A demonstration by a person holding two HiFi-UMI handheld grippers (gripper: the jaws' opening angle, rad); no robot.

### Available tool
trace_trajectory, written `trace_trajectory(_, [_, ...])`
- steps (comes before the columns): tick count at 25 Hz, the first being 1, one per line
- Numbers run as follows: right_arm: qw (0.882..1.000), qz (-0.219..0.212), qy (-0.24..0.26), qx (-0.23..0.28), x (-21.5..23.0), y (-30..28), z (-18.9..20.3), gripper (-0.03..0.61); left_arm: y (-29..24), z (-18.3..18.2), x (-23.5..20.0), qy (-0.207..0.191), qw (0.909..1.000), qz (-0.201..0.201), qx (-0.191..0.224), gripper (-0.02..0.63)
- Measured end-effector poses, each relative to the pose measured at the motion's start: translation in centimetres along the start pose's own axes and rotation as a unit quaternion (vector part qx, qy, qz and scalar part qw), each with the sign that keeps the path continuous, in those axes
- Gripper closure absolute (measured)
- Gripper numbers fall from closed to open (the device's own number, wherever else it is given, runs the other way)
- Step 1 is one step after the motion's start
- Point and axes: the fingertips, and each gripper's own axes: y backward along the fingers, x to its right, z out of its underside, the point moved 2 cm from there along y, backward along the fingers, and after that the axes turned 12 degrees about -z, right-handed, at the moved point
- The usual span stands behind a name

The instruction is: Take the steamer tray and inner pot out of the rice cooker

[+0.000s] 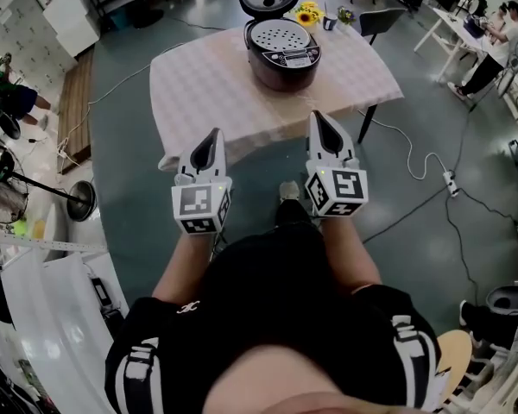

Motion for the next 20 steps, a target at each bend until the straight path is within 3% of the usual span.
trace_trajectory(11, [1.000,-0.008,-0.006,0.000,7.7,-10.5,1.7,0.581,-12.5,0.1,-1.6,-0.003,0.9998,-0.021,-0.006,0.611])
trace_trajectory(20, [1.000,0.012,-0.020,-0.008,15.5,-16.4,2.9,0.580,-21.4,0.5,-1.0,-0.006,0.9993,-0.024,-0.029,0.611])
